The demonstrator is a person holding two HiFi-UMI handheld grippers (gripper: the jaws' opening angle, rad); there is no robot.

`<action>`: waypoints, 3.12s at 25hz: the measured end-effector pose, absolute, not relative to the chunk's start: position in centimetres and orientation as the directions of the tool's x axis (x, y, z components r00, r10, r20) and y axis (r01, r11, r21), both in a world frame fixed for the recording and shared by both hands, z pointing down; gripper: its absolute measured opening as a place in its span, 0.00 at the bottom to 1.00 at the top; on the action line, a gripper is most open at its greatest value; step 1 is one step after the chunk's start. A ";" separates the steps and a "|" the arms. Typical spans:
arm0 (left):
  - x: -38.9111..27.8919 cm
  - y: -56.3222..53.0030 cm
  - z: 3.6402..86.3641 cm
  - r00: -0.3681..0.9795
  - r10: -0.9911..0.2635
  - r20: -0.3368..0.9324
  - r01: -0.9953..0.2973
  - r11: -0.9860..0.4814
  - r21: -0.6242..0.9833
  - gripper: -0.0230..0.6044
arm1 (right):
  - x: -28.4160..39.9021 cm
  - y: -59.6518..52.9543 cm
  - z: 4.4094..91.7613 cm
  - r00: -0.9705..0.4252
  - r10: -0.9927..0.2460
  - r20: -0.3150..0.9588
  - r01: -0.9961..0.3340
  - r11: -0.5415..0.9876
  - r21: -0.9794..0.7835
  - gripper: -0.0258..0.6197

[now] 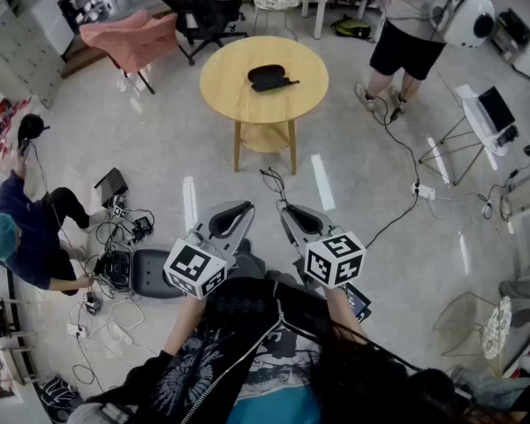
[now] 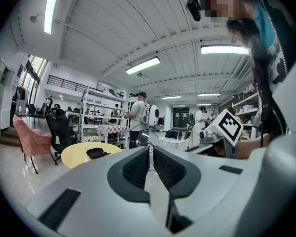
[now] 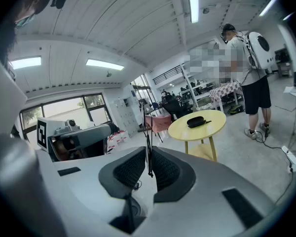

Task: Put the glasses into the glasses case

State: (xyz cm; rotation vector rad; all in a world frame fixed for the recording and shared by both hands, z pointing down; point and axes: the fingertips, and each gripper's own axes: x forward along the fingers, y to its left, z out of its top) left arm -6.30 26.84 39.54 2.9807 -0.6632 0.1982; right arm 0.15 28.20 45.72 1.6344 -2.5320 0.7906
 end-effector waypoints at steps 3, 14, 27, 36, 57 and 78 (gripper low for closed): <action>-5.8 26.7 39.4 0.902 -0.406 0.144 -0.417 -0.908 0.050 0.08 | 0.5 28.2 45.7 -0.444 -0.850 0.285 -0.861 0.315 -0.400 0.13; -5.0 26.2 39.5 0.904 -0.398 0.156 -0.410 -0.911 0.050 0.08 | 1.1 27.6 46.1 -0.452 -0.840 0.301 -0.858 0.317 -0.405 0.13; -5.7 20.7 41.0 0.906 -0.395 0.152 -0.411 -0.907 0.092 0.08 | 0.4 22.3 47.7 -0.463 -0.818 0.342 -0.852 0.304 -0.426 0.13; -7.2 8.7 41.8 0.916 -0.369 0.156 -0.389 -0.913 0.125 0.08 | -0.2 11.3 49.0 -0.433 -0.806 0.405 -0.865 0.245 -0.437 0.13; -10.3 -12.6 42.2 0.960 -0.253 0.121 -0.272 -0.945 0.182 0.08 | -3.1 -8.3 49.8 -0.332 -0.802 0.497 -0.898 0.107 -0.426 0.13; -8.9 -18.2 43.2 0.923 -0.361 0.135 -0.383 -0.898 0.218 0.08 | 1.1 -14.6 50.2 -0.385 -0.759 0.526 -0.895 0.167 -0.414 0.13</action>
